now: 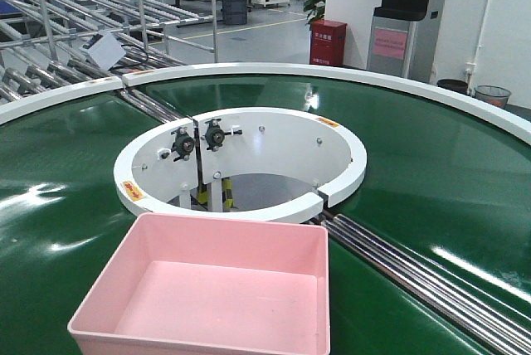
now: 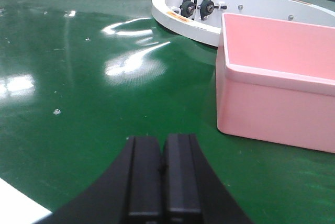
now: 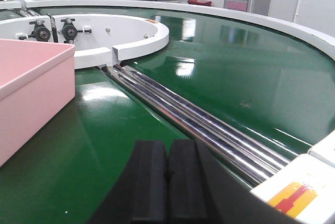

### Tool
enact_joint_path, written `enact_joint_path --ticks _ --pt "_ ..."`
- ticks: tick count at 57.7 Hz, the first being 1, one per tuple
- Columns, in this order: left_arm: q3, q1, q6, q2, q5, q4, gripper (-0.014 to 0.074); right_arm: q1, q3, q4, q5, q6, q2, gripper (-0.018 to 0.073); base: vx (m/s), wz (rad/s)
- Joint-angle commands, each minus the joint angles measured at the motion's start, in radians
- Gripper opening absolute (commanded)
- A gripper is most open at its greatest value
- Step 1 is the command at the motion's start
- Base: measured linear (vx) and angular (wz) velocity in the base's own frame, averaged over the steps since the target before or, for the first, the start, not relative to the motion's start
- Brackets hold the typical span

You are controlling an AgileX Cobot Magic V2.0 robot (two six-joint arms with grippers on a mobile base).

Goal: Grab pink bin and stack on right shelf

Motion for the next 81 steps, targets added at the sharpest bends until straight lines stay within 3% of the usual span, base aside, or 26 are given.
enact_joint_path --ticks 1,23,44,53,57,61,68,74,81 --pt "0.017 -0.006 -0.009 -0.015 -0.081 -0.002 -0.0008 0.0 0.0 -0.006 -0.085 -0.004 -0.005 -0.0012 0.0 0.0" --pt "0.017 -0.006 -0.042 -0.015 -0.136 -0.006 -0.0008 0.0 0.0 -0.006 -0.081 -0.004 -0.005 -0.0012 0.0 0.0" --pt "0.005 -0.006 -0.066 -0.015 -0.491 -0.005 -0.0008 0.0 0.0 -0.007 -0.093 -0.005 -0.005 -0.0012 0.0 0.0" --pt "-0.003 -0.006 -0.066 -0.015 -0.608 -0.003 -0.0008 0.0 -0.008 -0.013 -0.26 -0.009 -0.005 -0.0012 0.0 0.0" --pt "-0.054 -0.006 -0.06 -0.015 -0.599 0.002 -0.0008 0.0 -0.069 -0.013 -0.268 -0.009 0.007 -0.0012 0.0 0.0" --pt "-0.153 -0.006 -0.027 -0.012 -0.567 0.016 -0.0007 0.0 -0.172 -0.014 -0.163 -0.009 0.051 -0.0012 0.0 0.0" --pt "-0.383 -0.006 0.068 0.073 -0.371 0.089 -0.0006 0.0 -0.396 -0.014 -0.027 -0.009 0.178 -0.0012 0.0 0.0" --pt "-0.537 -0.006 0.086 0.205 -0.205 0.1 -0.0006 0.0 -0.505 -0.014 -0.027 -0.009 0.302 -0.0012 0.0 0.0" --pt "-0.575 -0.006 0.086 0.333 -0.174 0.1 0.0002 0.0 -0.537 -0.014 -0.028 -0.009 0.43 -0.0008 0.0 0.0"
